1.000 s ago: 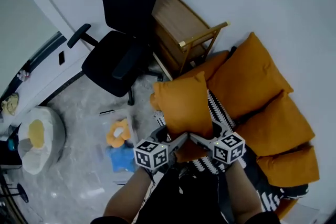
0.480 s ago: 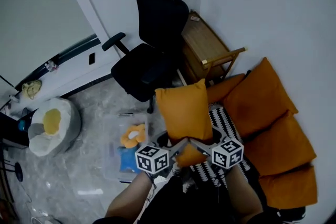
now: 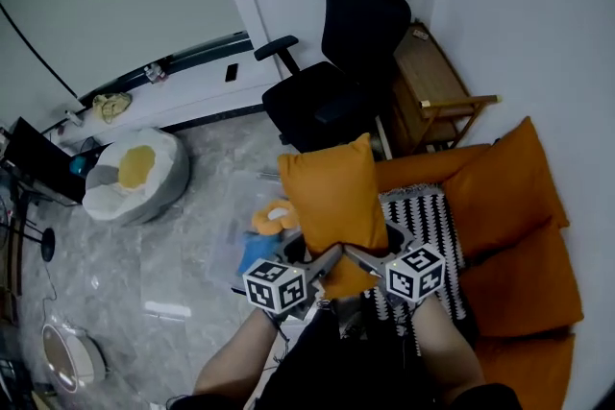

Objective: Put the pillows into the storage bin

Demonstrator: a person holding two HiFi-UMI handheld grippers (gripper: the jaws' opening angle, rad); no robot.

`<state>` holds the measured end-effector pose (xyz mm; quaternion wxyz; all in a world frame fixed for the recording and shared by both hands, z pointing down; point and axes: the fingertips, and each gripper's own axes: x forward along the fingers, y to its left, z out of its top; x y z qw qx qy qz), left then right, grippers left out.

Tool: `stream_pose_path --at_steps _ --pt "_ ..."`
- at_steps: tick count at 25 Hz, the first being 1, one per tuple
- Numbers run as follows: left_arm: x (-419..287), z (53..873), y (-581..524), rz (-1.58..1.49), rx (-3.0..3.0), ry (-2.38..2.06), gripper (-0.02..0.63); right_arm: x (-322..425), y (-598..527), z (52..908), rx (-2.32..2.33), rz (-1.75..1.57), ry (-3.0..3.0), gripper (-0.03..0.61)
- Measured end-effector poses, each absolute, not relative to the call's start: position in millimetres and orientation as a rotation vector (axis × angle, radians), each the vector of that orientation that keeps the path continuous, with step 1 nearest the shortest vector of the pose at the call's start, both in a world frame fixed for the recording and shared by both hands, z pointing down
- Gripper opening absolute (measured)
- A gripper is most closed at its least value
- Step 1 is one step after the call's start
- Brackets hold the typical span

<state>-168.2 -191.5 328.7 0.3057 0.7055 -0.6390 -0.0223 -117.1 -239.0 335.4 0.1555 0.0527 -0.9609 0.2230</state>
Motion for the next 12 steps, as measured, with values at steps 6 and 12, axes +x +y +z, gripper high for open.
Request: stream_pose_path --at_steps 6,12 --pt "-193 331 -140 -0.085 1.736 -1.807 0.325 -148 -194 339 -0.032 0.638 -2.731 0.408" --pt "-226 334 -98 -0.113 1.636 -1.884 0.325 -186 -156 343 -0.163 0.641 -2.702 0.408"
